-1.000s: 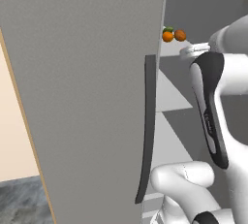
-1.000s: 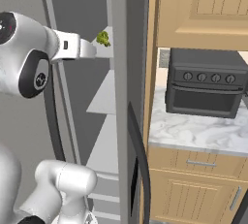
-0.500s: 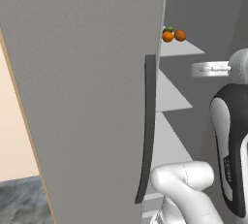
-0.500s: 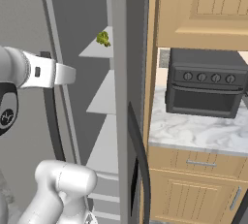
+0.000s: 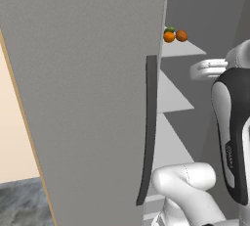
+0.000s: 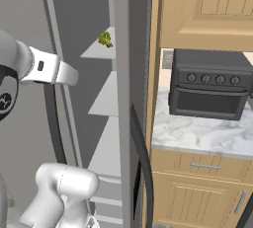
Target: Take the tangerine and mango from the second highest rack and move them to the highest rack where the mango and broccoli are located, to maximize freezer space. Close the freezer door after rearranging.
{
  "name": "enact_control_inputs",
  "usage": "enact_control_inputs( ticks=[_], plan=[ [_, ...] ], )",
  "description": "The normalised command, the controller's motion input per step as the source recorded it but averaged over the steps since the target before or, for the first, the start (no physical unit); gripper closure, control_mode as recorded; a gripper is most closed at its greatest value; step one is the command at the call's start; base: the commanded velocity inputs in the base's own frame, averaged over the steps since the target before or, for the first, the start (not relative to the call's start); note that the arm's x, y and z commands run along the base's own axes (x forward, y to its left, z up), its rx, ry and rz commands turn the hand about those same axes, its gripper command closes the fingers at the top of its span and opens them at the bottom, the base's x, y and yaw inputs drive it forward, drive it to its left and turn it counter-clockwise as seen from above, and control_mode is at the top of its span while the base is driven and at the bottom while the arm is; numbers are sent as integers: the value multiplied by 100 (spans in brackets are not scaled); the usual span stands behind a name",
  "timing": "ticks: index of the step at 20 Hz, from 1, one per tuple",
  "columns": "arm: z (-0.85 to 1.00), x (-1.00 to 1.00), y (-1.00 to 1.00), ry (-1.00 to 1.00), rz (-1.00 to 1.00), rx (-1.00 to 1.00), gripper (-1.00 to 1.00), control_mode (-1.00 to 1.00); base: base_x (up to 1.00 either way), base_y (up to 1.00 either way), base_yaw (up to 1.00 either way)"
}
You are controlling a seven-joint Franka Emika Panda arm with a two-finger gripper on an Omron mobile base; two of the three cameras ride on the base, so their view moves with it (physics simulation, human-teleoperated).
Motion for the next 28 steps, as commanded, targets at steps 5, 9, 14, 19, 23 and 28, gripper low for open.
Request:
enact_control_inputs(
  ticks=[5,9,14,19,23,28],
  plan=[
    [-3,0,0,10,0,-1,-100,100,-10,1,0],
    [0,0,0,0,0,0,-100,100,-94,0,4],
    [0,0,0,0,0,0,-100,100,-100,1,16],
    [0,0,0,0,0,0,-100,100,-100,15,18],
    [0,0,0,0,0,0,-100,100,-98,-30,27],
    [0,0,0,0,0,0,-100,100,-38,-97,45]
  ],
)
